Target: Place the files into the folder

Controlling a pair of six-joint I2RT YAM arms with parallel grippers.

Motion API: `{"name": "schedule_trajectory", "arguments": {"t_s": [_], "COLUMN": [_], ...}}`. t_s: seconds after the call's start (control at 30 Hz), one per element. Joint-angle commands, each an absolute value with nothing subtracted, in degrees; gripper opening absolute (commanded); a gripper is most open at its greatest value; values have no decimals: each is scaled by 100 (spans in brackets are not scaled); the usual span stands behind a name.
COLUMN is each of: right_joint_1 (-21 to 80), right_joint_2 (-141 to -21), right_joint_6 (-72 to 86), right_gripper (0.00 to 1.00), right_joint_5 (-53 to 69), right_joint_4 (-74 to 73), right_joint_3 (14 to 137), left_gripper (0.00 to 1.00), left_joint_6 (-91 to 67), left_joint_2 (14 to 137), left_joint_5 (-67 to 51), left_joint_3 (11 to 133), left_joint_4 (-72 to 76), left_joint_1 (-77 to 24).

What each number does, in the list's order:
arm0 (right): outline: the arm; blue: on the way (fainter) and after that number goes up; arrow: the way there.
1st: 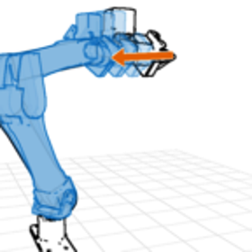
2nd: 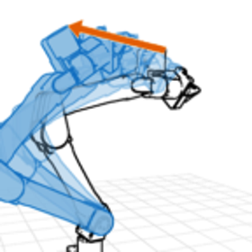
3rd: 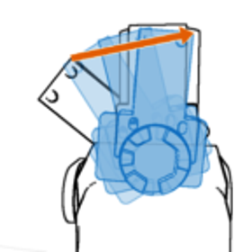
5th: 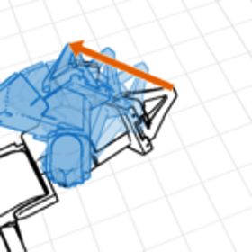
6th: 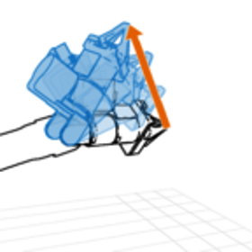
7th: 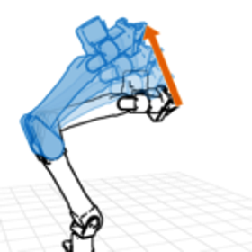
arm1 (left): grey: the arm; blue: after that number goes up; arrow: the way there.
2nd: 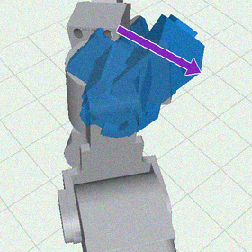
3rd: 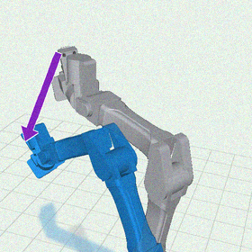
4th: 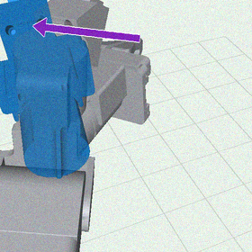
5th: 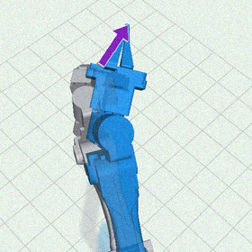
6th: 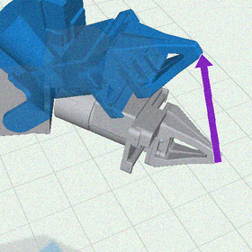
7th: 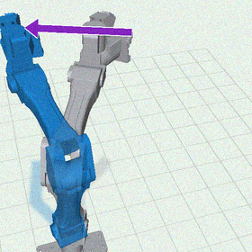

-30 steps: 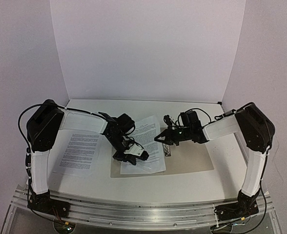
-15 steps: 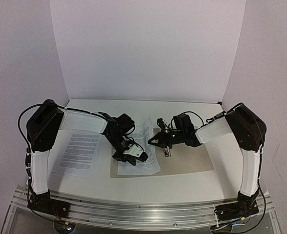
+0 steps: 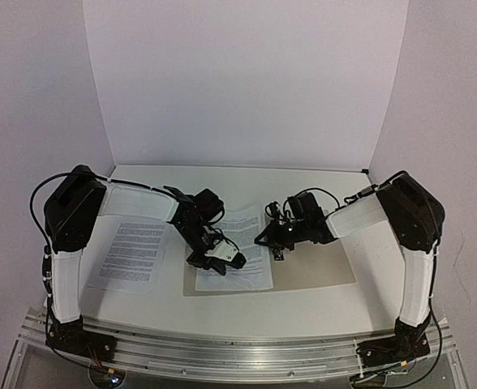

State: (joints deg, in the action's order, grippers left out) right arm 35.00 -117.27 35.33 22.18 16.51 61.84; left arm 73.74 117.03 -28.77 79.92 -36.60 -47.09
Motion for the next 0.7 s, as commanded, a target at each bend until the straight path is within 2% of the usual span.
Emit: {"name": "schedule_trajectory", "arguments": {"t_s": [0.0,0.4,0.67], "right_joint_1": [3595,3707,3704], "right_joint_2": [-11715,-12160,-11808], "right_joint_6": [3519,3185,3274], "right_gripper": [0,0,0], "right_joint_5": [2325,2679,3016], "right_joint_4": [1468,1547,1799], "right_joint_3": [6426,7029,6686], "left_gripper": [0,0,0], "left_joint_6": [7669,8114,7917], "left_joint_2": [11441,11254,11186], "left_joint_5": [-2967,-3187,-3277], "left_joint_3": [8171,8112,8131], "left_joint_4": [-3678,-3613,-3715], "left_joint_1": [-4711,-4711,-4683]}}
